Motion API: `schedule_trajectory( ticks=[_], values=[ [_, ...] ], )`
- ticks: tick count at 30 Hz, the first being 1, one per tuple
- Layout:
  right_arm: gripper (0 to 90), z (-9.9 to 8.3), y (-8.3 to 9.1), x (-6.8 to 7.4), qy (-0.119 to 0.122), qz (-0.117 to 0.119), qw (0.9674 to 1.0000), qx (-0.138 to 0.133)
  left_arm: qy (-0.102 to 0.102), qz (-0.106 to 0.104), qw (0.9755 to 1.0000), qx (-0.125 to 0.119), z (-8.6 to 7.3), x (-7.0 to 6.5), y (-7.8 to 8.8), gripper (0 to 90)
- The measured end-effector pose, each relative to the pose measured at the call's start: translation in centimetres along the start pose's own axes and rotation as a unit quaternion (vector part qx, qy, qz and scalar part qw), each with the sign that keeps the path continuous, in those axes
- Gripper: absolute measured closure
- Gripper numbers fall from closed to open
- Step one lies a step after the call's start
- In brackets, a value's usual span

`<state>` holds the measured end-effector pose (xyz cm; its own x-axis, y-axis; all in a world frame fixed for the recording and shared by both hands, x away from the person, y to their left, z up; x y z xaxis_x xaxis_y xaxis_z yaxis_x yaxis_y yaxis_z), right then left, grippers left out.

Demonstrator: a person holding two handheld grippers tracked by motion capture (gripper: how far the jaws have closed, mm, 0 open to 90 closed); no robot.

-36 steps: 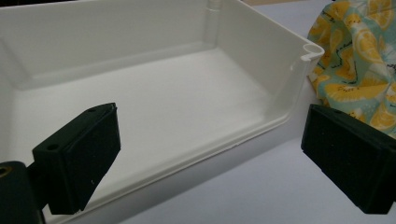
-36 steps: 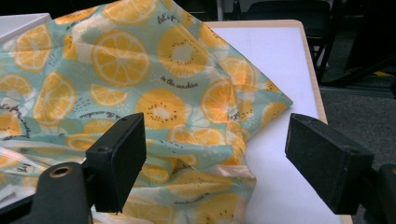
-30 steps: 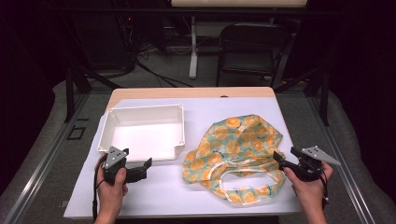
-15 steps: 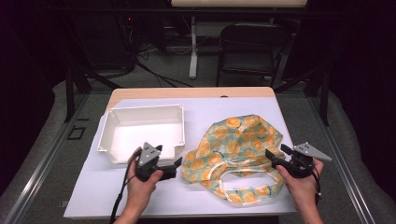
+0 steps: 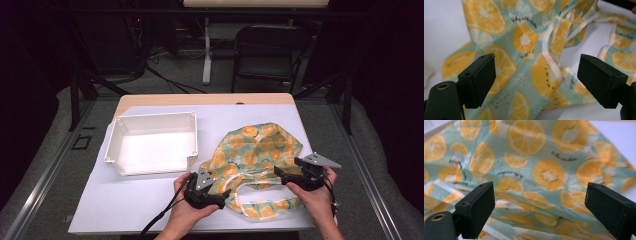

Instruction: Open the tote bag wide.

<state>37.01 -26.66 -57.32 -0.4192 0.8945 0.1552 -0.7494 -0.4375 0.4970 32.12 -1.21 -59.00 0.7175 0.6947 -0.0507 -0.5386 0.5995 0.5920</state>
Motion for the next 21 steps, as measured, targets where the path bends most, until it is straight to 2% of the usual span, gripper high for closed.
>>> schedule_trajectory(
  ticks=[4, 6, 8, 10, 12, 13, 16, 18, 19, 21],
  values=[
    [7.3, -1.0, -1.3, 0.4, 0.027, -0.003, 0.999, 0.034, 0.0, 0.014, 0.9994, 0.031, -0.9, 0.0, -1.2, 18.1],
    [11.3, -1.4, -1.8, 0.4, 0.034, -0.01, 0.9983, 0.045, 0.013, 0.032, 0.9984, 0.044, -1.3, 0.5, -1.7, 26.3],
    [19.7, -1.8, -2.0, 0.3, 0.041, -0.018, 0.9975, 0.054, 0.023, 0.04, 0.9976, 0.051, -1.5, 0.8, -2.0, 40.3],
    [37.0, -2.1, -2.1, 0.2, 0.044, -0.02, 0.9972, 0.057, 0.032, 0.036, 0.9979, 0.044, -1.3, 1.0, -1.8, 55.4],
    [57.1, -2.3, -2.1, 0.0, 0.048, -0.023, 0.9967, 0.062, 0.028, 0.025, 0.9987, 0.035, -1.0, 1.1, -1.4, 69.4],
    [63.9, -2.4, -2.0, -0.1, 0.046, -0.025, 0.9968, 0.06, 0.024, 0.028, 0.9989, 0.028, -0.7, 1.2, -1.2, 74.3],
    [79.7, -2.0, -1.4, -0.3, 0.046, -0.022, 0.9975, 0.048, 0.025, 0.009, 0.9996, 0.009, 0.0, 1.1, -0.5, 87.7],
    [85.4, -1.3, -0.7, -0.2, 0.039, -0.015, 0.9987, 0.028, 0.022, -0.002, 0.9998, 0.0, 0.5, 1.0, 0.0, 89.9],
    [85.4, -1.3, -0.7, -0.2, 0.039, -0.015, 0.9987, 0.028, 0.022, -0.002, 0.9998, 0.0, 0.5, 1.0, 0.0, 90.0],
    [89.5, -0.1, 0.3, 0.0, 0.037, -0.009, 0.9993, -0.004, 0.013, -0.008, 0.9999, -0.007, 1.2, 1.0, 0.6, 90.0]
  ],
)
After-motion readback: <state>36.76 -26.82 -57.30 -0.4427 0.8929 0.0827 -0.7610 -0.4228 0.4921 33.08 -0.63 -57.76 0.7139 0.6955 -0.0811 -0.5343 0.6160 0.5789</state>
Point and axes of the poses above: each handheld gripper's, and its own axes: y roughly backward along the jaws, z roughly out of its top, x roughly to its left, the point moved 8 cm from there along -y, roughly forward along the jaws, and after that the axes turned 1 degree about z, right-handed, at the moved point
